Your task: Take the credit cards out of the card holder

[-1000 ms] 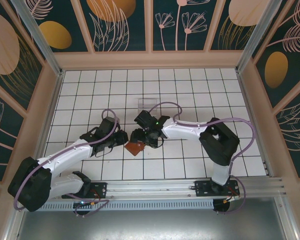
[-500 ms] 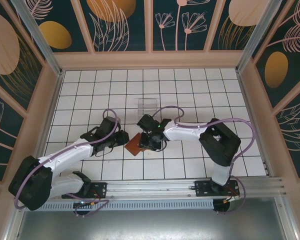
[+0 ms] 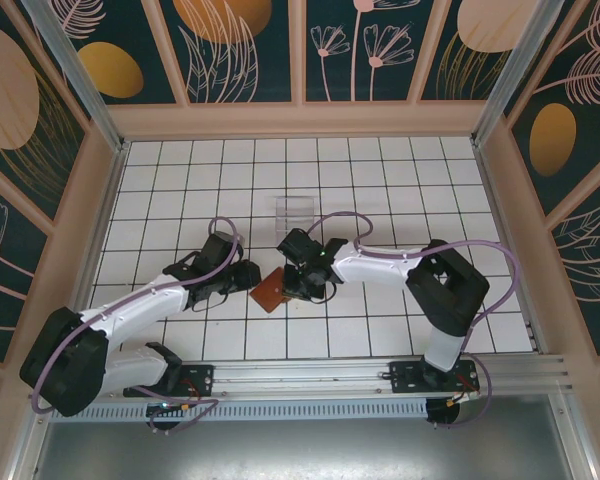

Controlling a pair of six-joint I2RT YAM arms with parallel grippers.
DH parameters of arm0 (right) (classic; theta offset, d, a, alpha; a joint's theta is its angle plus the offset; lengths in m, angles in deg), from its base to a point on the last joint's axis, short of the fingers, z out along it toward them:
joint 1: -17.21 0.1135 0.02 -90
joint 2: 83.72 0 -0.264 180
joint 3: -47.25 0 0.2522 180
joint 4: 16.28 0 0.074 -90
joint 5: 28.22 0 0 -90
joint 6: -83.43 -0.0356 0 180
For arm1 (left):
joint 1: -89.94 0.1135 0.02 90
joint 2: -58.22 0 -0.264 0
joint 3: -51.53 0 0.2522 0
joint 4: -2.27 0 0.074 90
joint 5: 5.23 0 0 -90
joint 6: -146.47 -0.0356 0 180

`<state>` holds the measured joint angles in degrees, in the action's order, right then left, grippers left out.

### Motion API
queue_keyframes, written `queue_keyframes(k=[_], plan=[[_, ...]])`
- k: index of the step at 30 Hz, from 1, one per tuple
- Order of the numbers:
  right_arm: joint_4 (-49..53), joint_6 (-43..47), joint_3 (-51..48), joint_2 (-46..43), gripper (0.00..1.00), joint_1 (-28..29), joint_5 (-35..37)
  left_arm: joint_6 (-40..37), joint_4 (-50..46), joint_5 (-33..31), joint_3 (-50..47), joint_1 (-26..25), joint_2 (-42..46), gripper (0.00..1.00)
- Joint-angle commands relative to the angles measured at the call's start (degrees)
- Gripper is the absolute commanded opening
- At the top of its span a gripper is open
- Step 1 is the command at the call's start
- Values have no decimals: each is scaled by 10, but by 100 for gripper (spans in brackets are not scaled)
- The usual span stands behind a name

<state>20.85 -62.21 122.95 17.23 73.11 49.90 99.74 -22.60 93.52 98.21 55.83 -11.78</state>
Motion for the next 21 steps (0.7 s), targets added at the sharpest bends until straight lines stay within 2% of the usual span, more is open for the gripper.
queue_keyframes(k=[1,6,9,16,21], plan=[[6,9,-3,-31,14,-2,22,-15,7,16,19,2,-7,28],[23,56,16,-42,8,1,46,-22,15,41,24,2,-14,33],[28,83,31,-47,7,3,52,-23,24,55,25,2,-15,36],[43,135,71,-56,7,13,83,-6,68,84,16,3,-11,52],[51,150,88,-59,7,13,96,-3,73,86,16,2,-16,57]])
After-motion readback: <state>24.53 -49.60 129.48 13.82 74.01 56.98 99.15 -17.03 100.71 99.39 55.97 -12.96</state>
